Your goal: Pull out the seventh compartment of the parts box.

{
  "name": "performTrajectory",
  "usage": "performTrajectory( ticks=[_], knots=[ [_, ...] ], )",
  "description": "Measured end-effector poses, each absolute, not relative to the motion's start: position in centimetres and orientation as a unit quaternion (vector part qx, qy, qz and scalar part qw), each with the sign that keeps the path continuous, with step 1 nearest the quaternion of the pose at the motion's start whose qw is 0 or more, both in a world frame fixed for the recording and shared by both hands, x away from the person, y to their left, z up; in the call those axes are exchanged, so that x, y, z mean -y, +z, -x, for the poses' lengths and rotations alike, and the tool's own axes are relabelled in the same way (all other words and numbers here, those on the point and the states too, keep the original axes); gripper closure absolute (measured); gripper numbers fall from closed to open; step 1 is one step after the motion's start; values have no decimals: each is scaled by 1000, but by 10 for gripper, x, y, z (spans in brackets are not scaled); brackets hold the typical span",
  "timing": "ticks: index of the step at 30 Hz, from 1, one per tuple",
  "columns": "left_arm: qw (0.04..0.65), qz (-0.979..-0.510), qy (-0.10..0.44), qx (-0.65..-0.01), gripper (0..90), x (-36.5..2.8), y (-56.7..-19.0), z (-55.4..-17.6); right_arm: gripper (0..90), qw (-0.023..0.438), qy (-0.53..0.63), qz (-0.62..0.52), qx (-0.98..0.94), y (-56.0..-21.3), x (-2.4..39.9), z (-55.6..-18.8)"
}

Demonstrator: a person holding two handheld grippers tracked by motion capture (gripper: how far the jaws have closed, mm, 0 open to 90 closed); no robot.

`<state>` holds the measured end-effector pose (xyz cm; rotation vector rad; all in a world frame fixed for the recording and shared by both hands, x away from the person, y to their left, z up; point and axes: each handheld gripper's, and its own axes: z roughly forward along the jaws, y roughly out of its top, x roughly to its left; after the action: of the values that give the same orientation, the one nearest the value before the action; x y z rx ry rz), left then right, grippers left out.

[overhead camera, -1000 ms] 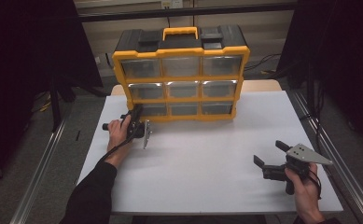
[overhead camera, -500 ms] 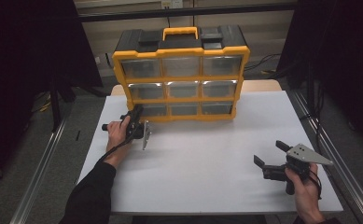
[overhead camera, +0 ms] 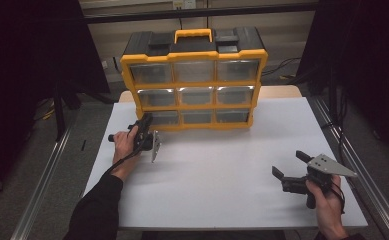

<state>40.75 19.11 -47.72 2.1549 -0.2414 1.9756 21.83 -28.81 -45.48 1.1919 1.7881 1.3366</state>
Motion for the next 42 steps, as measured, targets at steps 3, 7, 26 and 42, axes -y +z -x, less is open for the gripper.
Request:
performTrajectory(
  ticks=[3,7,26,42],
  knots=[
    [123,-732,666,79,783,-191,-479,-407,2,299,504,-450,-673,-455,288,-218],
    [112,-731,668,80,783,-191,-478,-405,2,300,504,-451,-673,-455,288,-218],
    [116,-731,668,78,780,-192,-477,-398,2,301,505,-451,-672,-454,289,-218],
    [118,-726,673,77,779,-193,-477,-390,2,300,505,-451,-672,-454,289,-218]
  ],
)
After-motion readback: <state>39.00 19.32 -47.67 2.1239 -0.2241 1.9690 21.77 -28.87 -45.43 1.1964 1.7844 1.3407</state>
